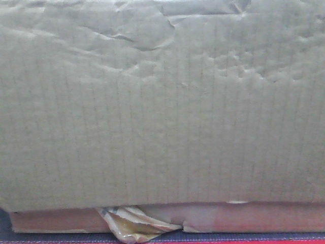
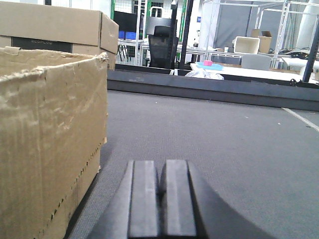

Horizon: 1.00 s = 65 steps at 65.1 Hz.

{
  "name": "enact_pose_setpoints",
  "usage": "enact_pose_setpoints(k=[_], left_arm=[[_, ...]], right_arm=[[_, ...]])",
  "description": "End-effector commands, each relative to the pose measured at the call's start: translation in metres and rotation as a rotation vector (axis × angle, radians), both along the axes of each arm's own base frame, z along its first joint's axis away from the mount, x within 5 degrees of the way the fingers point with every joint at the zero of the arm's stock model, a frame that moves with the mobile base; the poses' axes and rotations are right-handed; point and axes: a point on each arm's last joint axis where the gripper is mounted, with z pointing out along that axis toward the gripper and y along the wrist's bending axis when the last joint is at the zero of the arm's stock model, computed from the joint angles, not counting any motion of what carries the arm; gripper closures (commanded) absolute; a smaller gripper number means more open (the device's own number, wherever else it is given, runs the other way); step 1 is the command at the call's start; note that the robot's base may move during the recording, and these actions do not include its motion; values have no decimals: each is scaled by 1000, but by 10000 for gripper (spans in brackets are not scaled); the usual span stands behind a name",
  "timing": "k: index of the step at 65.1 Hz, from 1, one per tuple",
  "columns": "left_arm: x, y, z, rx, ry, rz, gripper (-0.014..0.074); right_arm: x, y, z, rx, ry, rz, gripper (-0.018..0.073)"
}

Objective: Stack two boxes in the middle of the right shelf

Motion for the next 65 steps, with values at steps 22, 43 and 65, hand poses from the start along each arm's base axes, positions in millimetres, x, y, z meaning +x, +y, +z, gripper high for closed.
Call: enact_pose_setpoints(k=[22,43,65], left_arm=[[0,0,2,-2,-22,-6,707],[-9,0,34,-5,-1,0,707],[3,4,124,45,280,44,707]], right_arm=[[0,0,2,2,-24,-6,721],[0,0,2,2,-24,-6,721],[0,0,2,2,-24,-6,721]])
